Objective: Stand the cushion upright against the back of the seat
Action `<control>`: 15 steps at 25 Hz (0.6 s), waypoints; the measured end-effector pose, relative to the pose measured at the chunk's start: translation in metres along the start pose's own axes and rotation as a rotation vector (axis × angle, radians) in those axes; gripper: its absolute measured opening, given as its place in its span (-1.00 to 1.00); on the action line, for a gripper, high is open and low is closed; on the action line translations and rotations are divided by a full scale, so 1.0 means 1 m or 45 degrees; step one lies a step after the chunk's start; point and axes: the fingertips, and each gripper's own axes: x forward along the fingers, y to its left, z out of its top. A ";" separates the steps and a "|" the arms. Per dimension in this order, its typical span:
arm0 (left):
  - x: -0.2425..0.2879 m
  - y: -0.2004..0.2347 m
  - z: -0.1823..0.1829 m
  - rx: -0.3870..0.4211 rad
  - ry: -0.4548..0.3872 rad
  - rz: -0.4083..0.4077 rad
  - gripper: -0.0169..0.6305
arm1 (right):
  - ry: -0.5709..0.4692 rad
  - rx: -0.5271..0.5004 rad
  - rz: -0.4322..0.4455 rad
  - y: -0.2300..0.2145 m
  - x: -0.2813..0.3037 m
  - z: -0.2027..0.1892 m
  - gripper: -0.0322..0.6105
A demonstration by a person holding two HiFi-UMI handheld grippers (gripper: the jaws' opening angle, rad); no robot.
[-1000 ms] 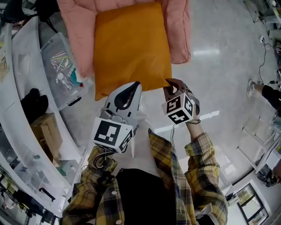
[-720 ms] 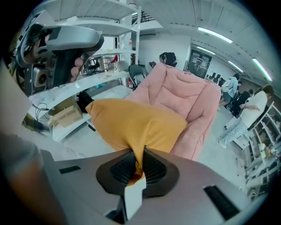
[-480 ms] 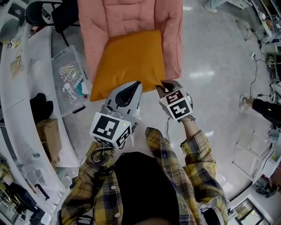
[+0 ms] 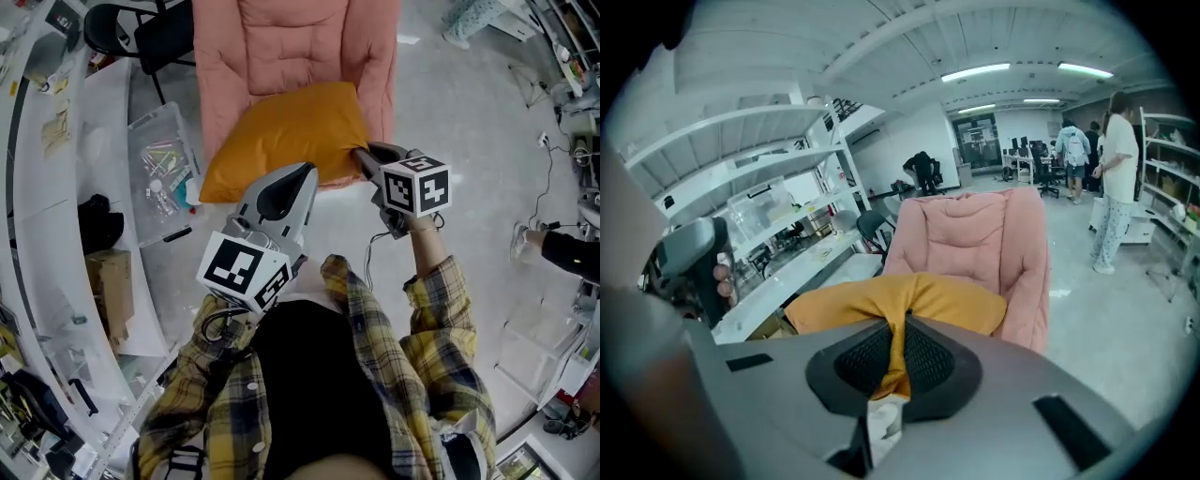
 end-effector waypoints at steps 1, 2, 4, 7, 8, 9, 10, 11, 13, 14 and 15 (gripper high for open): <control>0.001 -0.001 0.002 0.006 -0.005 0.001 -0.94 | -0.011 0.017 0.010 -0.001 -0.001 0.005 -0.80; 0.002 -0.001 0.005 0.009 -0.012 0.001 -0.94 | -0.023 0.039 0.021 -0.002 -0.001 0.011 -0.80; 0.005 -0.002 0.011 0.010 -0.029 0.001 -0.94 | -0.052 0.096 0.049 -0.004 -0.001 0.023 -0.80; 0.008 0.001 0.017 0.010 -0.042 0.004 -0.94 | -0.107 0.180 0.080 -0.010 0.003 0.044 -0.80; 0.010 0.002 0.019 0.012 -0.045 0.003 -0.94 | -0.128 0.200 0.086 -0.013 0.004 0.052 -0.80; 0.013 0.004 0.021 0.014 -0.048 0.002 -0.94 | -0.149 0.218 0.093 -0.016 0.005 0.060 -0.80; 0.016 0.006 0.023 0.017 -0.051 0.001 -0.94 | -0.168 0.233 0.099 -0.019 0.007 0.070 -0.80; 0.019 0.009 0.025 0.019 -0.053 0.000 -0.94 | -0.185 0.245 0.104 -0.022 0.009 0.079 -0.80; 0.028 0.016 0.030 0.020 -0.060 -0.003 -0.94 | -0.211 0.265 0.107 -0.030 0.015 0.097 -0.80; 0.033 0.020 0.033 0.021 -0.064 -0.006 -0.94 | -0.221 0.276 0.106 -0.035 0.018 0.106 -0.80; 0.037 0.025 0.035 0.021 -0.069 -0.008 -0.94 | -0.229 0.284 0.103 -0.040 0.023 0.114 -0.80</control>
